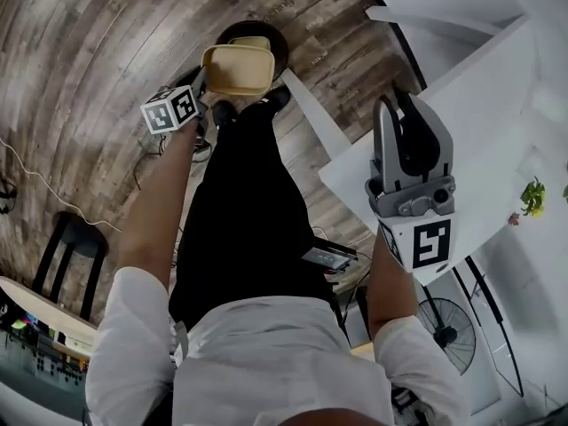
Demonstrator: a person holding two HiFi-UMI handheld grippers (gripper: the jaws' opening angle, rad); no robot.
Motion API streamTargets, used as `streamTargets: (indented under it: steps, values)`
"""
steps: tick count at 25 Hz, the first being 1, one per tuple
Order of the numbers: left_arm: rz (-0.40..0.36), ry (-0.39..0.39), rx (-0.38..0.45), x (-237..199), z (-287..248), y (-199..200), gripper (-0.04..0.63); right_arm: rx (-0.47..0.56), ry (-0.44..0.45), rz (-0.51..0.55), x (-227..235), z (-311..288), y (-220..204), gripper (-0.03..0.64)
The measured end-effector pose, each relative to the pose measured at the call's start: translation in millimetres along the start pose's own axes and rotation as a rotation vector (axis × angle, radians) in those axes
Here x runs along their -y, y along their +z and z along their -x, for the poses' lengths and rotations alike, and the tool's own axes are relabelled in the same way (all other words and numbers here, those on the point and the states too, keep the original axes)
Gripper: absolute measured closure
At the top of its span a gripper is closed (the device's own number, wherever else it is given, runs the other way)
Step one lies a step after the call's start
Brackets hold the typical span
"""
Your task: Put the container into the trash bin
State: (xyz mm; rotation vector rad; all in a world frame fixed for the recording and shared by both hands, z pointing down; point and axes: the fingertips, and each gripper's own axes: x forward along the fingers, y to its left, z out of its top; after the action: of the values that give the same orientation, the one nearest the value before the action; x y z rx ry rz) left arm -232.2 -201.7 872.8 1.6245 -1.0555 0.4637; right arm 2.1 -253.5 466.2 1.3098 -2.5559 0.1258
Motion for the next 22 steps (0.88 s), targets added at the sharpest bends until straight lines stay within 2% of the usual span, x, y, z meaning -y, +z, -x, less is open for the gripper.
streamTargets:
  steps: [2,5,9,11,15,22]
  values:
    - [0.033,0.007,0.001,-5.3,-17.3,-8.3,0.569,-0.003,-0.001,0.018,4.1,1.6,0.2,0.537]
    - [0.123,0.051,0.009,-20.5,-40.2,-20.9,0.569,0.011,0.004,0.018,8.7,2.3,2.4,0.537]
    - [0.308,0.097,0.061,-32.7,-66.9,-39.2,0.569,0.025,-0.009,0.119,12.0,-0.7,0.5,0.54]
    - [0.366,0.132,0.084,-38.2,-73.6,-52.0,0.569,0.035,-0.015,0.152,12.2,1.3,-0.3,0.541]
    - [0.375,0.187,0.114,-44.6,-80.3,-64.9,0.569,0.042,-0.028,0.158,14.5,6.3,-3.9,0.543]
    - [0.419,0.197,0.132,-44.7,-93.3,-67.9,0.568,0.053,-0.047,0.13,22.4,14.8,-7.5,0.549]
